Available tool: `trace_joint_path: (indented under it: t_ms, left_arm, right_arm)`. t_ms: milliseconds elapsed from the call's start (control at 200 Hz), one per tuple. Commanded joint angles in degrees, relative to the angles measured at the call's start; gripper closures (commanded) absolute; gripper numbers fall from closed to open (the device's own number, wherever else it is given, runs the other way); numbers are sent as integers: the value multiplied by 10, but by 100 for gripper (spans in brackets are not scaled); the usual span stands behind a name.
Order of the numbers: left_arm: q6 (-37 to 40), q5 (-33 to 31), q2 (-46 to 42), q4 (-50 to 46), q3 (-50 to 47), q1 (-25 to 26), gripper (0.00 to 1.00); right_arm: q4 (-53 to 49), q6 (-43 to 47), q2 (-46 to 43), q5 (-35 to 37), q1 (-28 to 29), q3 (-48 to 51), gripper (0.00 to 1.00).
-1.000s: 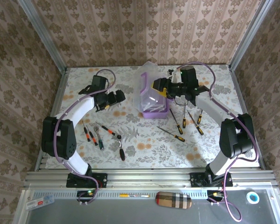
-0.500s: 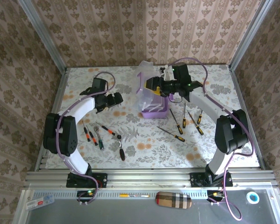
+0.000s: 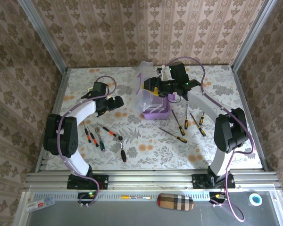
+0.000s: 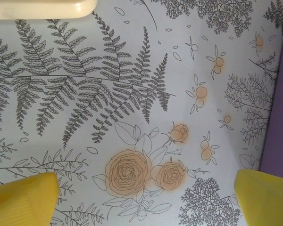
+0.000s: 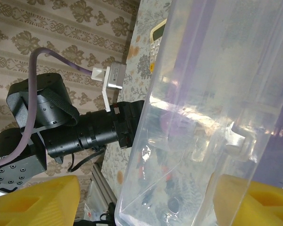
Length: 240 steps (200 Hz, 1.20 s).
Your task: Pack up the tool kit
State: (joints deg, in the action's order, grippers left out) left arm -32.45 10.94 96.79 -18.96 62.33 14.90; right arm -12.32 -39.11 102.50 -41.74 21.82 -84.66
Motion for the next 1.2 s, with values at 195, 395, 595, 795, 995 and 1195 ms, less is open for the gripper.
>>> trace_joint_path:
  t_ms: [195, 395, 595, 795, 995, 1195]
  left_arm:
    - [46, -46, -120, -55, -9, 32, 0]
    - [71, -83, -178, -102, 10, 80, 0]
    - [90, -116, -222, -124, 21, 163, 0]
    - [112, -172, -234, -126, 32, 246, 0]
    - [118, -229, -202, -117, 64, 316, 0]
    - [112, -314, -140, -100, 111, 373, 0]
  right_arm:
    - [-2, 2, -8, -7, 10, -35, 25]
    - [-12, 8, -10, 5, 9, -38, 25]
    - [-12, 1, -7, 14, -1, -35, 25]
    - [3, -15, -12, 16, -9, -27, 25]
    - [14, -28, -10, 4, -13, -31, 24]
    - [20, -37, -13, 7, -21, -29, 24]
